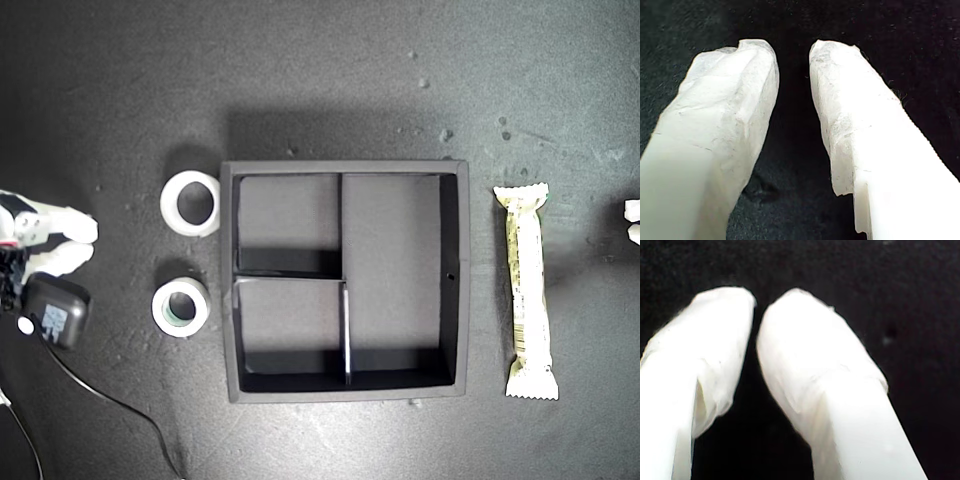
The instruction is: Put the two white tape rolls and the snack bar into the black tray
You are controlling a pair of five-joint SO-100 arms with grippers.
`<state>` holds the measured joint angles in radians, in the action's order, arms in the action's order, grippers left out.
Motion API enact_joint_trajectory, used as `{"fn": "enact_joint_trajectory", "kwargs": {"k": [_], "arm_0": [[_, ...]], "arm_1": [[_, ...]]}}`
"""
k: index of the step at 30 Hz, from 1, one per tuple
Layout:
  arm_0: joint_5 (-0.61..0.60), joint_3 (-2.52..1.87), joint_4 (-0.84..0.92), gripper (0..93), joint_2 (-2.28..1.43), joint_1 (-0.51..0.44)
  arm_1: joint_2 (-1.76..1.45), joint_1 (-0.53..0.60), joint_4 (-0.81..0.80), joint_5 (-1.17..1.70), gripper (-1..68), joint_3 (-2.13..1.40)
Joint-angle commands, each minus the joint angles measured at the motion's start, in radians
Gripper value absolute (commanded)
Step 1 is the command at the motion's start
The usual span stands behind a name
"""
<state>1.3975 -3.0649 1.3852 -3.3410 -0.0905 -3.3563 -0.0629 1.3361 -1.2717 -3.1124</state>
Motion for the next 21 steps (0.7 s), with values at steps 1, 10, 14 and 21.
{"fn": "enact_joint_trajectory", "kwargs": {"k": [1, 10, 14, 21], "arm_0": [[0.051, -0.074, 0.011, 1.7, -0.046, -0.009], [0.241, -0.074, -0.011, 0.1, -0.046, -0.020], [0.241, -0.074, -0.091, 0.0, -0.043, -0.135], [0.110, -0.054, -0.265, 0.2, -0.043, -0.086]], "arm_1": [[0.006, -0.049, -0.005, -0.008, 2.5, -0.012], [0.006, -0.107, -0.146, 0.052, -0.3, -0.012], [0.006, -0.163, -0.268, 0.086, -0.3, -0.012], [0.006, -0.204, -0.514, 0.115, -0.3, -0.012]]}}
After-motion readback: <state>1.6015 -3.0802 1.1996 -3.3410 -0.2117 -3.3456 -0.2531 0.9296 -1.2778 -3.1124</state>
